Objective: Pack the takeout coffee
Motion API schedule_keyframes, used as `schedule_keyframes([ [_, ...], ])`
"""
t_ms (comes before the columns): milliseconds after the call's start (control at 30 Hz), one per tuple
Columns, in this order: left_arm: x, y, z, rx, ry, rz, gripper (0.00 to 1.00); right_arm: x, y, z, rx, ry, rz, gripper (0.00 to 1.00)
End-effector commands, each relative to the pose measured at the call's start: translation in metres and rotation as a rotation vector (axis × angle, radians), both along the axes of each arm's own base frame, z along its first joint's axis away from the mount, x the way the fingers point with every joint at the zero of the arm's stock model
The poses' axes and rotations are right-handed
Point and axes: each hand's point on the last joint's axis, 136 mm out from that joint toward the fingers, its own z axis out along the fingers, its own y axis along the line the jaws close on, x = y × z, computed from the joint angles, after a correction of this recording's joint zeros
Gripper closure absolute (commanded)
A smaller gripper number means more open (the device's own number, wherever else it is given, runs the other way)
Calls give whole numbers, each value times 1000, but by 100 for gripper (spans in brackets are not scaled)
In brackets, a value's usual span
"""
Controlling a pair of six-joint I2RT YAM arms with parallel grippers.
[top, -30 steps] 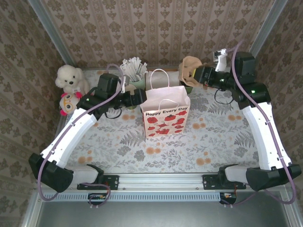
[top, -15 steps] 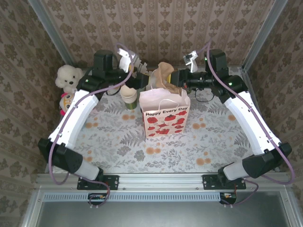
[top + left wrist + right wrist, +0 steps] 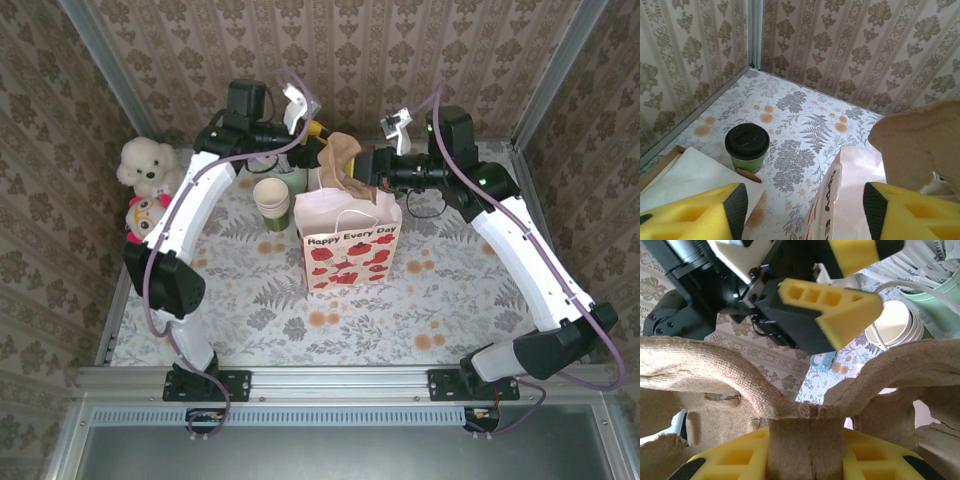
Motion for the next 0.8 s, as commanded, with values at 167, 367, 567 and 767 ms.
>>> schedule_keyframes([
  [167, -24, -3, -2, -14, 27, -149, 35, -1, 0, -11, -14, 13, -9, 72],
  [367, -25, -3, -10, -6, 64, -168, 59, 0, -2, -22, -36, 32, -18, 72],
  [567, -17, -5, -9, -12, 63, -146, 77, 0, 9, -30, -34, 45, 6, 73],
  [767, -16, -2, -9, 0, 74, -120, 88, -1, 8, -49, -85, 92, -12, 74],
])
